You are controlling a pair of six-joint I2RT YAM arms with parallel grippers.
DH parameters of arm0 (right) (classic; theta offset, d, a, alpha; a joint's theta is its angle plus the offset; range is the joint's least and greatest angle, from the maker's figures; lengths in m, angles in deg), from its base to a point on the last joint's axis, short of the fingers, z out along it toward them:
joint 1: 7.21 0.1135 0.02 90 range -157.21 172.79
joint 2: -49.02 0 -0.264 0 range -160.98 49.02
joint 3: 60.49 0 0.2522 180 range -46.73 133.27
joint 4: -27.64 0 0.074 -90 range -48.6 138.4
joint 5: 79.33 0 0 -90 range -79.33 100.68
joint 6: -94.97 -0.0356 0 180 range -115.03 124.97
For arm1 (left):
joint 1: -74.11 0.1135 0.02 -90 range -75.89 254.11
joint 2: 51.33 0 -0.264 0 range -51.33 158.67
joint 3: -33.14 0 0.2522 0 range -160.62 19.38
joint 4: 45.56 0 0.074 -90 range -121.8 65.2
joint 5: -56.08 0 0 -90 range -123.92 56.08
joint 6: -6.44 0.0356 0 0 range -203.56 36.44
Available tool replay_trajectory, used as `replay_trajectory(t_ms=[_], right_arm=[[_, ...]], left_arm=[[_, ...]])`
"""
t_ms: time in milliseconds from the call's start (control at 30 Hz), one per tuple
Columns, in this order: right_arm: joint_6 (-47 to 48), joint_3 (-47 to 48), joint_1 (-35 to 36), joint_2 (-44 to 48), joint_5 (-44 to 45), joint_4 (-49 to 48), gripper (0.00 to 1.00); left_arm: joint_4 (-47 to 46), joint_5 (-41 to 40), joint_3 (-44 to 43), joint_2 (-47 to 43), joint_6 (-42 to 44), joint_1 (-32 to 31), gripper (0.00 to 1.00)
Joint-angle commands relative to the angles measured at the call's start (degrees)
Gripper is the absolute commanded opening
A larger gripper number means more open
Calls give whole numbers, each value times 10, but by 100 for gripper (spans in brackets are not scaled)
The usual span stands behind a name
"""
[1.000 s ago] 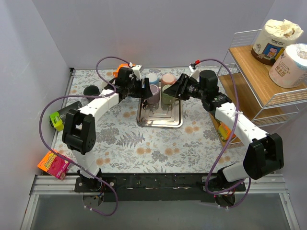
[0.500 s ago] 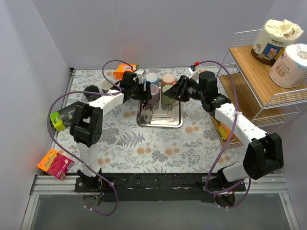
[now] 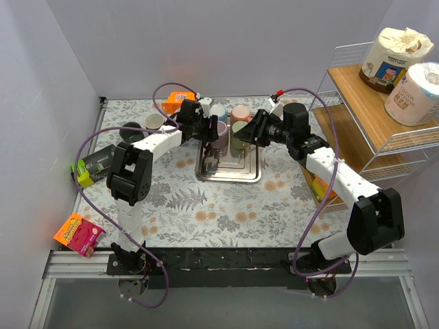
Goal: Turn the mug right side up
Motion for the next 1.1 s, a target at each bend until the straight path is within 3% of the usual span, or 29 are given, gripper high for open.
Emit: replay_trajectory(t_ms=[0, 133, 333, 433, 533, 667, 767, 833, 867, 1067], right_arm=[[-2, 9, 0, -9, -12, -7, 50], [-3, 13, 0, -12, -13, -5, 50], [-6, 6, 0, -10, -11, -5, 49], [-8, 1, 0, -7, -10, -5, 49], [-8, -2, 0, -3, -9, -5, 49], [-9, -5, 0, -2, -8, -5, 49], [-10, -5, 0, -1, -9, -5, 49], [-10, -3, 0, -1, -11, -4, 49], [-10, -1, 0, -2, -11, -4, 49], [-9, -7, 0, -3, -11, -6, 49]], left_arm=[[13, -9, -32, 11, 21, -7, 52], [20, -19, -27, 17, 27, -10, 49], [20, -26, -20, 15, 30, -15, 28], [20, -27, -20, 17, 31, -16, 28], [23, -32, -20, 22, 34, -18, 36], [23, -41, -18, 27, 35, -22, 37], [23, -41, -22, 30, 34, -22, 24], [23, -41, -27, 30, 27, -22, 5], [25, -41, -29, 30, 25, -22, 0], [32, -16, -22, -1, 18, -28, 0]])
